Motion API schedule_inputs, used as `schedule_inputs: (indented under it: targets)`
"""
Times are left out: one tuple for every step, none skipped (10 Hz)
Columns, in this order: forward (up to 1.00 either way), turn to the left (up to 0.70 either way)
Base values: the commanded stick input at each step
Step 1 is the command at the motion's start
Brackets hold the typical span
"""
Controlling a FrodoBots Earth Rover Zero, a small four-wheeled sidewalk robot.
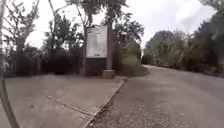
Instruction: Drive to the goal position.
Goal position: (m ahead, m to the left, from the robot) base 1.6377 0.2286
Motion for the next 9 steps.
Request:
schedule_inputs:
  targets:
    - [0.7,0.0]
    - [0.7,0.0]
    - [0.7,0.0]
    - [0.7,0.0]
    - [0.7,0.0]
    - [0.7,0.0]
    - [0.7,0.0]
    - [0.7,0.0]
    - [0.7,-0.03]
